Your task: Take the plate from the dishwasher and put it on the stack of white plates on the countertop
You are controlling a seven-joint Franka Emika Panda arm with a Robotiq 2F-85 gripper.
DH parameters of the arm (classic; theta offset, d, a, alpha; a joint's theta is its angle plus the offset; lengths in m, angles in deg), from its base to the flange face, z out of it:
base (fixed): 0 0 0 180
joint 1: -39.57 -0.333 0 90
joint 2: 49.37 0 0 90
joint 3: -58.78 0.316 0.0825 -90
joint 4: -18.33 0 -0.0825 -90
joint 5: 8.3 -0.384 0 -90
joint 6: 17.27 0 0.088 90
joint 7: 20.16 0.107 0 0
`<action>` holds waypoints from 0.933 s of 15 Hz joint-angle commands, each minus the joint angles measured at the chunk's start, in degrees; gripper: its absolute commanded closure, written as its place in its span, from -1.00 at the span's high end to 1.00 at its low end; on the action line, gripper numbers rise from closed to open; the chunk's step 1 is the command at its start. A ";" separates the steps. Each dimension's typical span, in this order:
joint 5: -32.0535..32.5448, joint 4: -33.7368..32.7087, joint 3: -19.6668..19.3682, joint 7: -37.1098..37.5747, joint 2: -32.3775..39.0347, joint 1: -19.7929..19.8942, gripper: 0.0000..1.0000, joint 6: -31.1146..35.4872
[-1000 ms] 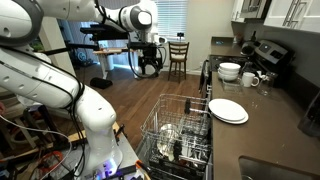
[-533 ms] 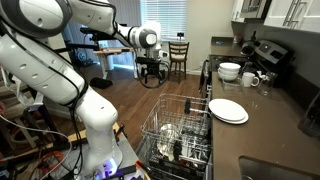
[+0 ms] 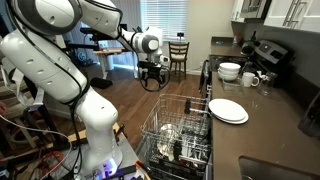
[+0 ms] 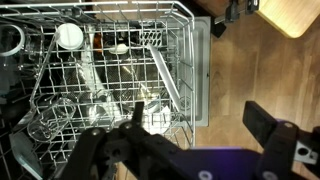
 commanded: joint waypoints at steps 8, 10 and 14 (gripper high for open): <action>1.45 4.16 -0.84 -7.29 15.38 1.33 1.00 24.88; 0.74 3.36 -0.69 -9.50 20.37 1.40 1.00 28.38; 0.05 1.04 0.30 -12.58 30.30 2.56 1.00 30.83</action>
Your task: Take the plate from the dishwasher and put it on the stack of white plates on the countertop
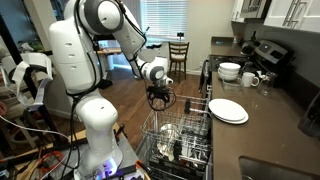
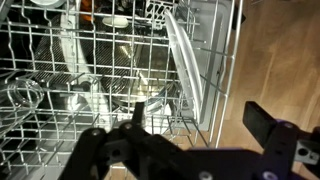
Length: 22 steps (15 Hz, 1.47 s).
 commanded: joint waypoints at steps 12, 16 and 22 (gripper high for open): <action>6.26 -5.27 3.01 -1.71 14.74 4.12 1.00 4.06; 3.59 -6.71 6.01 -9.57 17.09 6.62 1.00 2.07; 0.68 -8.03 9.81 -20.79 19.81 11.12 0.33 2.10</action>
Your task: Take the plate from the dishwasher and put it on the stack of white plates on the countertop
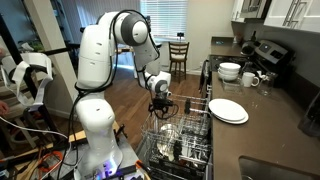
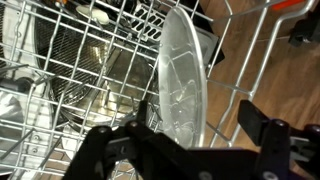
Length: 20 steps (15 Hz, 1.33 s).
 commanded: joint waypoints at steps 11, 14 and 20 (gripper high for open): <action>-9.83 -5.33 3.00 -14.93 2.36 6.31 -0.73 -8.17; -10.57 -6.57 2.81 -14.88 2.15 5.95 -0.84 -11.18; -14.15 -7.79 2.96 -18.19 1.85 6.34 -0.95 -14.82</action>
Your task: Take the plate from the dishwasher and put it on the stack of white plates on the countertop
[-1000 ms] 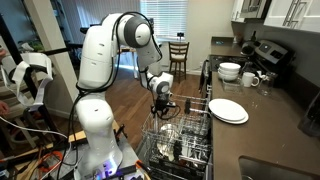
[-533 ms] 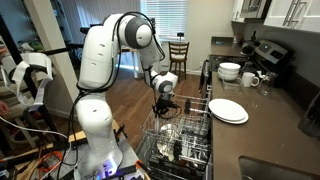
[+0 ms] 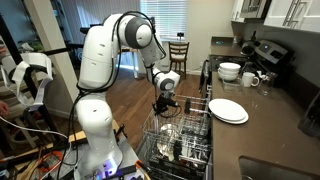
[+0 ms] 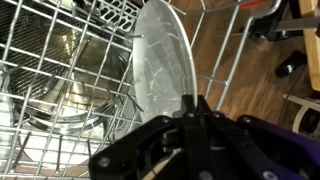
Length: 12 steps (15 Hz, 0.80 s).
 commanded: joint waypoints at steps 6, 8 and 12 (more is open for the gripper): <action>-3.74 -1.15 0.19 -5.88 0.57 1.07 -0.25 -2.54; -4.55 -1.17 0.14 -6.71 0.76 1.12 0.00 -2.91; -5.95 -1.23 -0.04 -8.63 1.64 1.39 -0.69 -2.95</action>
